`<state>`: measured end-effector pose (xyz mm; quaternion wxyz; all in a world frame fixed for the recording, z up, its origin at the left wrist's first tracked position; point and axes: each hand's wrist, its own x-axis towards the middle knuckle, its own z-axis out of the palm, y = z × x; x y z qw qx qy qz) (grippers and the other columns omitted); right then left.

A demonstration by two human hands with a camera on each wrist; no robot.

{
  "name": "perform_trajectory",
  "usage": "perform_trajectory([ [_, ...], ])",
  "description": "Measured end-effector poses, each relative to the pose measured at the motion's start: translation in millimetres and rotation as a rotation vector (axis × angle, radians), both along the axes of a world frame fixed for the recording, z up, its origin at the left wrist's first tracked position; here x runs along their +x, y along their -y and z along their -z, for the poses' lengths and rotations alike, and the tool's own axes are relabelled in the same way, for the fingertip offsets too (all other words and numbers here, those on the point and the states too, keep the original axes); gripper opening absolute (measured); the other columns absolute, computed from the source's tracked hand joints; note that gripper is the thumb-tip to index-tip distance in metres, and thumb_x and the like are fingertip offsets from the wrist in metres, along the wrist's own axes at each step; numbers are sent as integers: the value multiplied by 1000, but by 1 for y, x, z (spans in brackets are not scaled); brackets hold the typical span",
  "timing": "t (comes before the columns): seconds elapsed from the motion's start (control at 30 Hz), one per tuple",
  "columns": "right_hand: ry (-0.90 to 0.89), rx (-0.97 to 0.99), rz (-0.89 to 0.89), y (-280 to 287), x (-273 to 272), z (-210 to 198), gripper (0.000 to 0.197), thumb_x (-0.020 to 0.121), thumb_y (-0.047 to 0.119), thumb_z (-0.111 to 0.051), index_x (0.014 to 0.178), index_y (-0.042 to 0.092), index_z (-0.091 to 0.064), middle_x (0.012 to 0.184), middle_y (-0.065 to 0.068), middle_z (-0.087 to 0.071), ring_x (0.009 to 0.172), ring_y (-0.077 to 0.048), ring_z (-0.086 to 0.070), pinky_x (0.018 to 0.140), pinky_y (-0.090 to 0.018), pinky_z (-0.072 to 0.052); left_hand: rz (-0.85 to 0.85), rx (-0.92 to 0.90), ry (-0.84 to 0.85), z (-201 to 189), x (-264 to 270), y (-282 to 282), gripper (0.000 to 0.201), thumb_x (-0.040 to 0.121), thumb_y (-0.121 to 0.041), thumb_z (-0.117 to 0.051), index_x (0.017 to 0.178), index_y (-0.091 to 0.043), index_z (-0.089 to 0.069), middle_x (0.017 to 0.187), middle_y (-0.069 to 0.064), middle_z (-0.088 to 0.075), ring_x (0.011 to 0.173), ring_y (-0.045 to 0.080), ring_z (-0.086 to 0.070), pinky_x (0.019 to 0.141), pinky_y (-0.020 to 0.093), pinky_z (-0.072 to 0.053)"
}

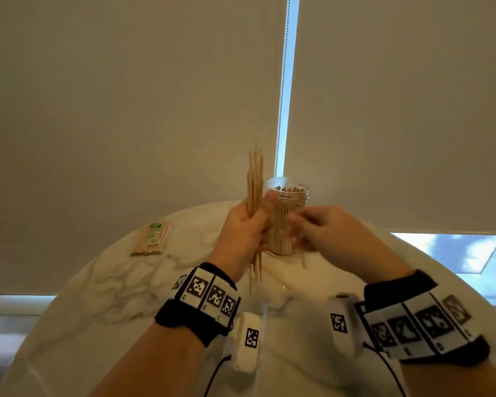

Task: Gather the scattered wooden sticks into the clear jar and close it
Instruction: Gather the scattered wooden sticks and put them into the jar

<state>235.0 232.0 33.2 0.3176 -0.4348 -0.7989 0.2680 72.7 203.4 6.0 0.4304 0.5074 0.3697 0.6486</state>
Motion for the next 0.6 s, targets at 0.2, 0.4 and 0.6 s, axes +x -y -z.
perform_trajectory([
  [0.2, -454, 316, 131, 25, 15, -42, 47, 102, 51, -41, 147, 35, -41, 137, 20, -54, 124, 6, -50, 104, -19, -41, 169, 60, -397, 3, 24, 2, 40, 93, -40, -63, 84, -3, -52, 57, -5, -38, 44, 10, -31, 43, 22, -31],
  [0.4, -36, 202, 9, 34, 4, -35, 45, 104, 49, -35, 110, 23, -70, 103, 7, -72, 99, -8, -65, 94, -34, -51, 113, 166, -602, 1, 38, 7, 21, 95, -17, -62, 77, -27, -56, 51, -16, -51, 46, 0, -41, 51, 19, -34],
  [0.6, -233, 128, -3, 34, 0, -32, 59, 96, 65, -33, 149, 40, -35, 135, 21, -50, 111, 10, -51, 81, -8, -38, 95, 146, -302, -4, 35, 6, 9, 104, -25, -47, 109, -25, -54, 70, -8, -49, 59, 6, -44, 58, 29, -40],
])
